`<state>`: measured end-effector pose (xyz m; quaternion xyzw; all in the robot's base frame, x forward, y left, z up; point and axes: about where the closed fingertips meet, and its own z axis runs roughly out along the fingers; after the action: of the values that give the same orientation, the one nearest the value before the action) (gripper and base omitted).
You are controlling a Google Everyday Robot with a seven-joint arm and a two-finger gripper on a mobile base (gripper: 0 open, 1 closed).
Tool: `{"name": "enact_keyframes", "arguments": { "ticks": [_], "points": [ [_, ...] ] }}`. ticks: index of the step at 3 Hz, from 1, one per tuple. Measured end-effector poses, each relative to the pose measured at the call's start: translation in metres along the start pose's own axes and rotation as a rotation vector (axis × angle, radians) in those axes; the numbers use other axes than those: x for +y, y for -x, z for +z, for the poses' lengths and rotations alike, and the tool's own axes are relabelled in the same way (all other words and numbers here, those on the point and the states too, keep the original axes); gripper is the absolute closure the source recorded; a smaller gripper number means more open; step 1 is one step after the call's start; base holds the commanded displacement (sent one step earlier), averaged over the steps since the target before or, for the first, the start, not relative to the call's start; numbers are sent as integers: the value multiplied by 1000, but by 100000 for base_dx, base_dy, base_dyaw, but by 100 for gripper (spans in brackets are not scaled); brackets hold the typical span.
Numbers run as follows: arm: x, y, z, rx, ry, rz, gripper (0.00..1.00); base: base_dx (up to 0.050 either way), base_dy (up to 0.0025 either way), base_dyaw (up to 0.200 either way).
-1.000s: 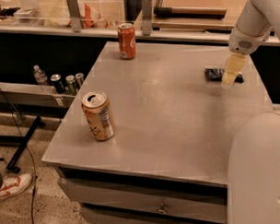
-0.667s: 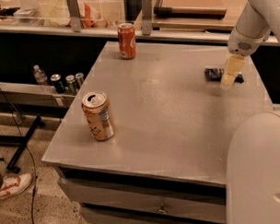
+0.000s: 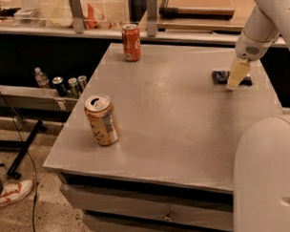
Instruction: Move rxbar blueberry near coke can
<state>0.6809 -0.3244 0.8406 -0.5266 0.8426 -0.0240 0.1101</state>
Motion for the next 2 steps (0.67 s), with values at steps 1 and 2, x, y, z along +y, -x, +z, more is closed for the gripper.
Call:
{"name": "enact_keyframes", "arguments": {
  "ticks": [1,2],
  "points": [
    [0,0,1,-4,5,-1,64,0,0,0],
    [0,0,0,-4,5,-1,87,0,0,0]
  ]
}}
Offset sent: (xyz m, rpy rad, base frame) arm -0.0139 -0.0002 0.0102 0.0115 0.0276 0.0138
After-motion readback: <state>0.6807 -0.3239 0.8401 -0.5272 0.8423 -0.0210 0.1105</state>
